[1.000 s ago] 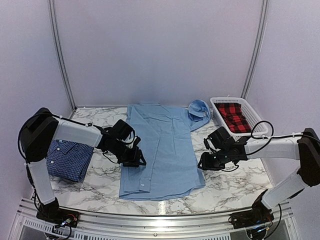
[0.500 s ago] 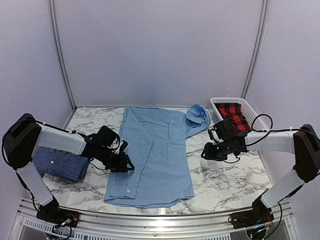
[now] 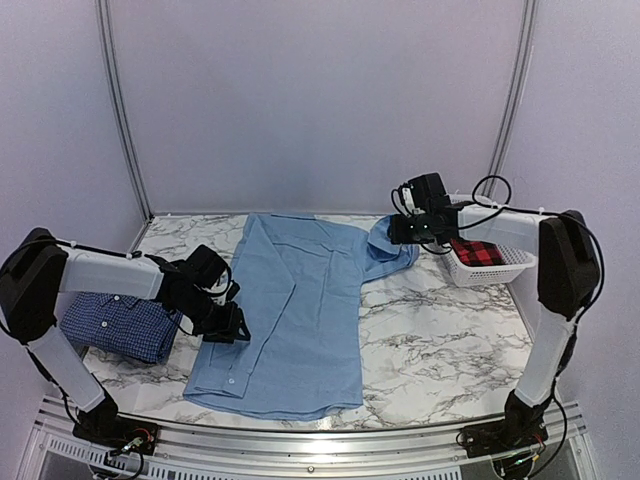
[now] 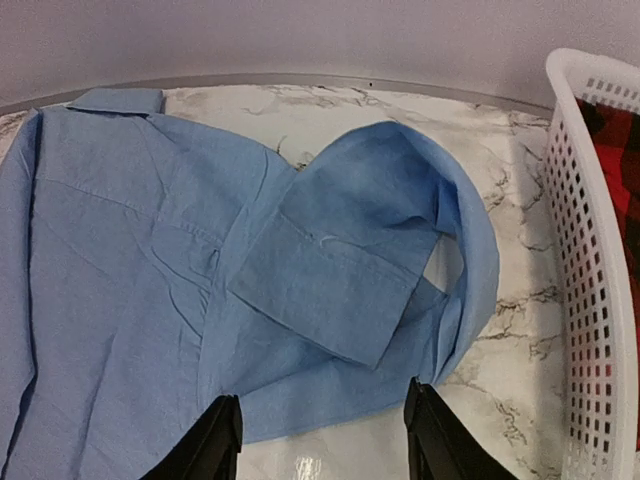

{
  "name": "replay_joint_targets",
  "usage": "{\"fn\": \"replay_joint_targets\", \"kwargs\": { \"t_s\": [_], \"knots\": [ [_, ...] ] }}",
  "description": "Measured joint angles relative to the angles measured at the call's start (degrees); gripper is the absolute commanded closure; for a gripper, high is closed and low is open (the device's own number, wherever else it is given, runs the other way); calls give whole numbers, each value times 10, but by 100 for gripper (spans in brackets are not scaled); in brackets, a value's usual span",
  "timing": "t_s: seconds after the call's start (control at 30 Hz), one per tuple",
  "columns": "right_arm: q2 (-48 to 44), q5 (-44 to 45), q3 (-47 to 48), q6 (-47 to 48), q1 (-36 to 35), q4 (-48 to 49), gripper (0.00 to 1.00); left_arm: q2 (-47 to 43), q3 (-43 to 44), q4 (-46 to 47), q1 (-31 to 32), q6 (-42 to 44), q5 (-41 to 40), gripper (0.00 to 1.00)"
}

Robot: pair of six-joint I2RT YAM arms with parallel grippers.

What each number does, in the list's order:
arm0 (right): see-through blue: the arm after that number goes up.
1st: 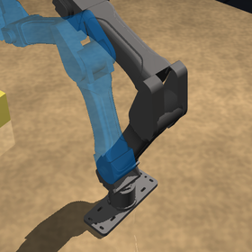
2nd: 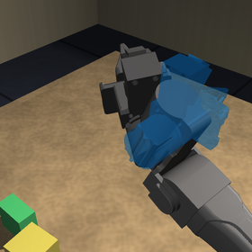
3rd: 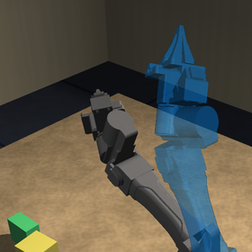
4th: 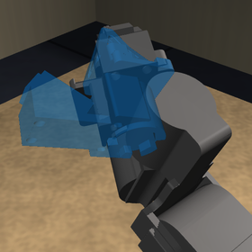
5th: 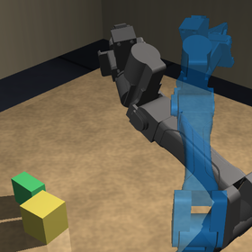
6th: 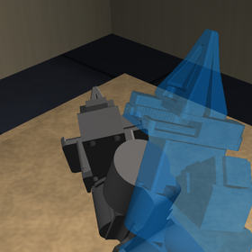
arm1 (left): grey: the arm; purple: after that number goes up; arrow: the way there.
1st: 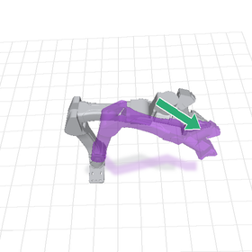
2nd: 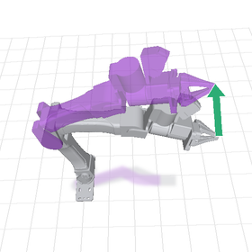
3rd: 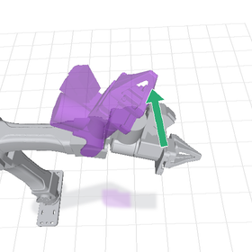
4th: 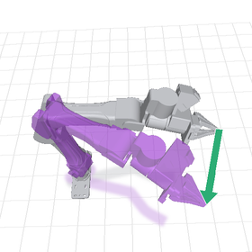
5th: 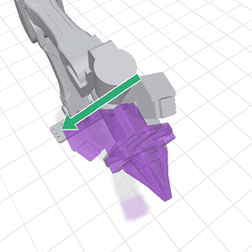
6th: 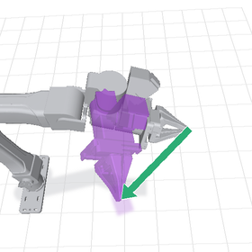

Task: Fold and stack the long sleeve shirts
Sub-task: Move the 1/3-folded shirt to the center of the board, then pick up the sleeve from the center of the board.

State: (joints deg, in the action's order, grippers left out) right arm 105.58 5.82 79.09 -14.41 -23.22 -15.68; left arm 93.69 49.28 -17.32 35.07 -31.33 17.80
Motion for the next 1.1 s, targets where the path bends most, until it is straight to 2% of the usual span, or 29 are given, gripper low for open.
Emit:
{"fn": "replay_joint_targets", "kwargs": {
  "t_s": [0.27, 0.43, 0.53, 0.8, 0.9, 1.1],
  "knots": [
    [145, 14, 157, 89, -9, -9, 28, -15, 54, -49, 6, 10, -19, 51],
    [206, 45, 227, 104, -34, -30, 25, -18, 81, -53, 24, 10, -30, 51],
    [225, 66, 243, 101, -42, -41, 27, -18, 94, -56, 38, 10, -38, 51],
    [261, 100, 253, 84, -41, -74, 44, -18, 124, -62, 87, 9, -64, 51],
    [265, 102, 254, 80, -36, -84, 54, -17, 128, -64, 104, 7, -74, 51],
    [271, 102, 280, 74, -27, -93, 91, 7, 159, -68, 156, 3, -101, 51]
  ]
}}
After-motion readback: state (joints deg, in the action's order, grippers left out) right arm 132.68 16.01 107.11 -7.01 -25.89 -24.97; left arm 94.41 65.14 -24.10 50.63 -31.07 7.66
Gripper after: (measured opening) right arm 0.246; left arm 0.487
